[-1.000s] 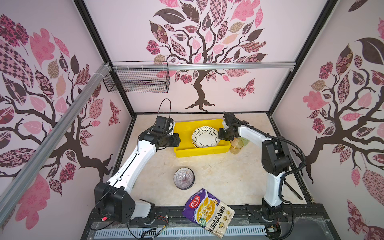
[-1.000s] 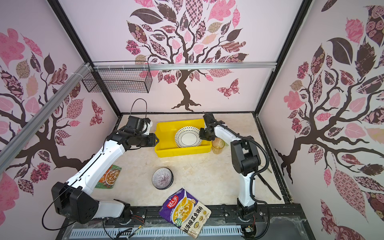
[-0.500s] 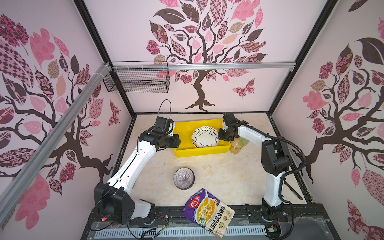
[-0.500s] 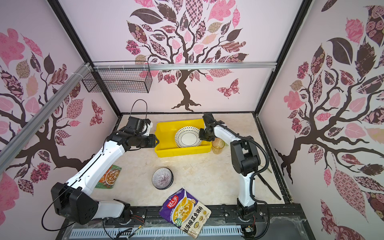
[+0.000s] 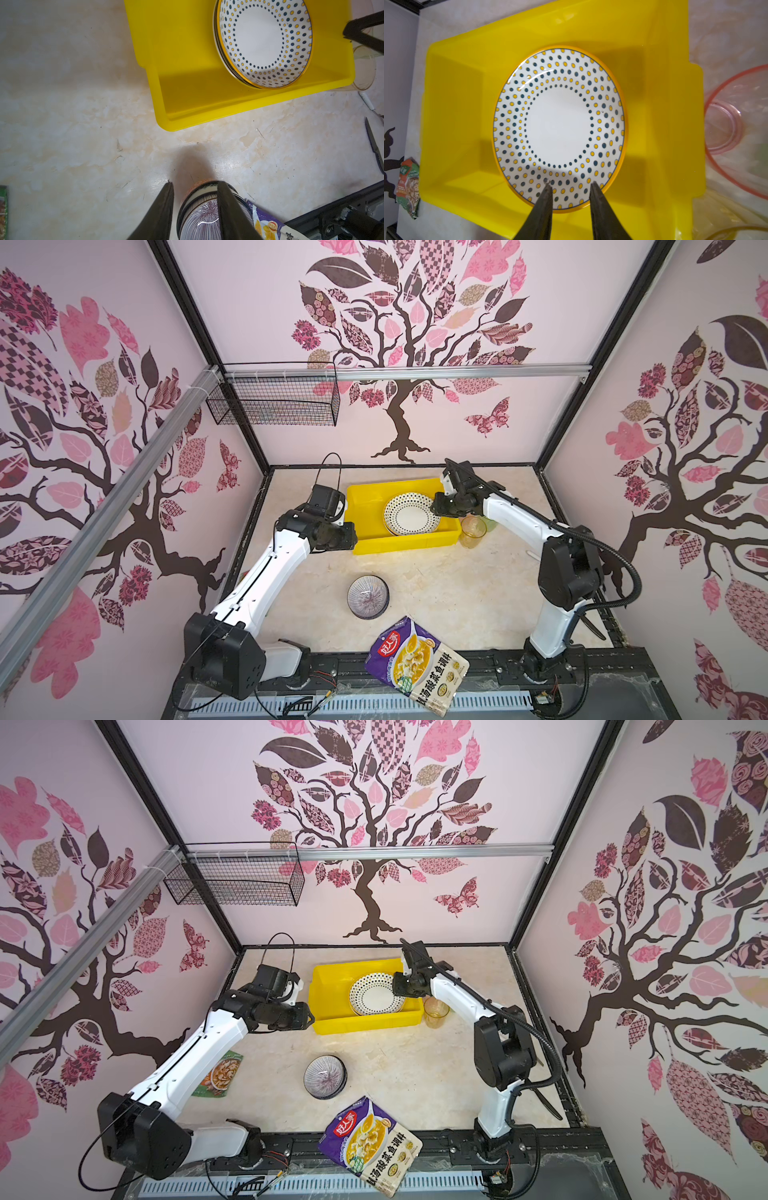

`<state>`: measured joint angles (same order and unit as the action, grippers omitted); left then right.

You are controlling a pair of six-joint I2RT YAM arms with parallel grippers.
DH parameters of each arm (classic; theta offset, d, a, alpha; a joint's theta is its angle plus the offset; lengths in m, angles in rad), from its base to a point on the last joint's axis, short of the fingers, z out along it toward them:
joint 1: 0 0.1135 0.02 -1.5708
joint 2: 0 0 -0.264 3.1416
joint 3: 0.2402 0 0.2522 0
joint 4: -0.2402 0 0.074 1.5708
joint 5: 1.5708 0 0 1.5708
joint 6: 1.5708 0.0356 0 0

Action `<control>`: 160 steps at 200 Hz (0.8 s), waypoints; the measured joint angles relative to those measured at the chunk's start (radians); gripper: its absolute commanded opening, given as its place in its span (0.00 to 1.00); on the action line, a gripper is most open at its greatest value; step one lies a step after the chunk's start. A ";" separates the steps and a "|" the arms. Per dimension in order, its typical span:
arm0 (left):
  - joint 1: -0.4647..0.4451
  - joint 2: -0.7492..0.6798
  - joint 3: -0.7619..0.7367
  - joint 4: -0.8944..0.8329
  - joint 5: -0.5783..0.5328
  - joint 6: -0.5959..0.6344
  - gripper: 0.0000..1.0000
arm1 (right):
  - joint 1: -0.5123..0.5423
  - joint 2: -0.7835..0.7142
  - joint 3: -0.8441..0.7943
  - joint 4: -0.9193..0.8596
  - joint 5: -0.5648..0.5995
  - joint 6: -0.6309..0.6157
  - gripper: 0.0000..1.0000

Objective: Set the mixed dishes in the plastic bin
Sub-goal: 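Open the right gripper above the bin while left moves toward the bowl stack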

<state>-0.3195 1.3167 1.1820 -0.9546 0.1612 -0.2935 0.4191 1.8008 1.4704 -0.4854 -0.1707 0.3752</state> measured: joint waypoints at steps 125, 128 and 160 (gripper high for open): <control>-0.130 -0.070 -0.153 -0.080 -0.087 -0.119 0.39 | 0.010 -0.269 -0.267 0.150 -0.169 -0.020 0.39; -0.131 -0.074 -0.159 -0.080 -0.086 -0.123 0.39 | 0.010 -0.272 -0.273 0.155 -0.173 -0.020 0.40; -0.135 -0.095 -0.200 -0.080 -0.073 -0.159 0.40 | 0.010 -0.293 -0.327 0.176 -0.211 -0.016 0.40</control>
<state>-0.4545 1.2217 0.9825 -1.0351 0.0879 -0.4526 0.4290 1.5078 1.1431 -0.3096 -0.3817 0.3588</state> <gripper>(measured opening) 0.395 0.396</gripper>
